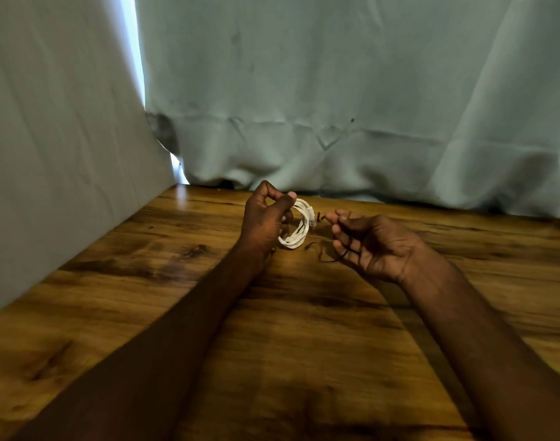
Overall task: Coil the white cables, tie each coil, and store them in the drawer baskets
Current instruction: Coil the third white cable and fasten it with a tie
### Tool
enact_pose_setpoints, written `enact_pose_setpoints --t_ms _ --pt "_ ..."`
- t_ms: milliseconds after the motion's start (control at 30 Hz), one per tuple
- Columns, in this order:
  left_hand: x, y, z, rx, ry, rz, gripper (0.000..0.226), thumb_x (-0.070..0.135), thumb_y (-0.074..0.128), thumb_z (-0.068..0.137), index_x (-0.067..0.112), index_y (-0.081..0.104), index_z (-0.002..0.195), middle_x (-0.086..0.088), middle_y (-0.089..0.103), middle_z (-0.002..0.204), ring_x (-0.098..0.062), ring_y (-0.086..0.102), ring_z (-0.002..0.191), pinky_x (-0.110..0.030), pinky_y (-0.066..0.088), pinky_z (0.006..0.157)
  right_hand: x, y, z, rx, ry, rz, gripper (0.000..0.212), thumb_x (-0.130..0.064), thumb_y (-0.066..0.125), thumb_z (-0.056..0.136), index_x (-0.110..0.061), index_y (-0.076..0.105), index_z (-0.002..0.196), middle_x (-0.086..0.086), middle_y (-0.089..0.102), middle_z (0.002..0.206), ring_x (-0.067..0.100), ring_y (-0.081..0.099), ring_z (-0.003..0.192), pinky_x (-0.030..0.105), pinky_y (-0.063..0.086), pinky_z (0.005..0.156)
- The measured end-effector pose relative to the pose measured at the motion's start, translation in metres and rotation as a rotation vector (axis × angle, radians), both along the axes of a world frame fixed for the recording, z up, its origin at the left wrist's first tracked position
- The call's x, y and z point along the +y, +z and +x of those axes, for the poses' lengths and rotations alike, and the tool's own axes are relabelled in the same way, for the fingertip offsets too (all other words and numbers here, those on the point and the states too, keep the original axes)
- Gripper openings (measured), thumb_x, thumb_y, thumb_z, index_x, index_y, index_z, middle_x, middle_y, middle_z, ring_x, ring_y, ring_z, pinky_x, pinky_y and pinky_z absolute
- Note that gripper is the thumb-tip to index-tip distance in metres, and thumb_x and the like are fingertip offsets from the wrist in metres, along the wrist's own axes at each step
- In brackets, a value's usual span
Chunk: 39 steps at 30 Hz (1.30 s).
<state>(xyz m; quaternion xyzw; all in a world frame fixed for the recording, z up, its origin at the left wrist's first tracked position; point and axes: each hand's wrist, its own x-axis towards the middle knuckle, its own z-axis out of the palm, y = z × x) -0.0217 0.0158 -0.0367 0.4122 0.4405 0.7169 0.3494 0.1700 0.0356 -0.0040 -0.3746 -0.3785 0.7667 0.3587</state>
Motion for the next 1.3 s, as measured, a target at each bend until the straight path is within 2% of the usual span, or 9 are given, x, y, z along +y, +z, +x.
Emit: enact_pose_setpoints --t_ms 200,333,467,600,667,767,933,1067,1300 --pt "-0.001 0.003 0.003 0.051 -0.014 0.063 0.024 0.012 0.063 0.100 0.015 0.046 0.082 0.006 0.045 0.047 -0.007 0.035 0.039 -0.020 0.029 0.044 -0.016 -0.006 -0.019 -0.112 0.131 0.095 0.014 -0.009 0.061 0.100 -0.009 0.072 0.107 0.003 0.081 0.095 0.012 0.078 0.074 0.025 0.062 0.059" --pt "-0.004 0.006 0.010 0.104 -0.085 0.102 0.024 0.014 0.062 0.101 0.014 0.045 0.084 0.005 0.041 0.048 -0.007 0.033 0.040 -0.026 0.029 0.049 -0.021 -0.015 -0.028 -0.209 -0.030 0.146 0.013 -0.014 0.076 0.089 -0.010 0.077 0.102 0.002 0.078 0.081 0.007 0.066 0.054 0.022 0.051 0.049" --pt "-0.009 0.011 0.023 0.157 -0.169 0.155 0.027 0.016 0.058 0.104 0.013 0.040 0.084 0.002 0.040 0.050 -0.009 0.031 0.040 -0.029 0.026 0.049 -0.020 -0.021 -0.035 -0.171 -0.258 0.086 0.011 -0.014 0.084 0.081 -0.012 0.074 0.085 -0.002 0.057 0.052 0.007 0.041 0.039 0.022 0.034 0.044" --pt "-0.016 0.018 0.037 0.245 -0.174 0.148 0.022 0.015 0.053 0.106 0.009 0.040 0.088 0.001 0.041 0.053 -0.006 0.035 0.041 -0.019 0.029 0.041 -0.015 -0.023 -0.040 -0.044 -0.292 -0.028 0.017 -0.016 0.079 0.086 -0.009 0.074 0.101 -0.004 0.052 0.050 0.004 0.037 0.034 0.018 0.031 0.035" --pt "-0.019 0.020 0.041 0.240 -0.180 0.135 0.025 0.012 0.052 0.106 0.010 0.039 0.085 -0.003 0.035 0.055 -0.006 0.031 0.043 -0.018 0.026 0.039 -0.016 -0.022 -0.041 0.065 -0.250 -0.076 0.009 -0.018 0.074 0.092 -0.010 0.071 0.091 -0.005 0.049 0.047 0.003 0.036 0.031 0.015 0.030 0.033" --pt "-0.018 0.018 0.042 0.206 -0.187 0.088 0.030 0.009 0.053 0.104 0.014 0.038 0.079 -0.002 0.033 0.053 -0.007 0.027 0.042 -0.016 0.024 0.037 -0.022 -0.019 -0.043 0.148 -0.229 -0.122 0.021 -0.018 0.065 0.098 -0.010 0.066 0.078 -0.006 0.045 0.041 0.003 0.035 0.028 0.013 0.027 0.034" --pt "-0.018 0.017 0.045 0.166 -0.224 -0.032 0.024 0.012 0.055 0.104 0.014 0.043 0.083 0.002 0.041 0.044 -0.005 0.036 0.032 -0.015 0.030 0.035 -0.035 -0.017 -0.044 0.344 -0.182 -0.184 0.046 -0.011 0.048 0.101 -0.003 0.058 0.057 -0.002 0.044 0.038 0.008 0.041 0.027 0.020 0.024 0.052" --pt "-0.018 0.020 0.042 0.177 -0.214 -0.040 0.014 0.018 0.056 0.104 0.013 0.050 0.092 0.004 0.052 0.048 -0.009 0.045 0.043 -0.021 0.038 0.041 -0.037 -0.014 -0.041 0.592 -0.149 -0.221 0.040 -0.020 0.045 0.099 -0.009 0.050 0.060 0.000 0.042 0.046 0.014 0.042 0.036 0.025 0.027 0.058" --pt "-0.017 0.019 0.041 0.322 -0.209 -0.004 0.012 0.017 0.057 0.104 0.010 0.048 0.109 0.001 0.060 0.067 -0.001 0.054 0.050 -0.019 0.044 0.050 -0.030 -0.017 -0.036 0.657 -0.082 -0.118 0.043 -0.037 0.058 0.100 -0.012 0.054 0.065 -0.004 0.027 0.036 0.009 0.024 0.028 0.019 0.030 0.033"
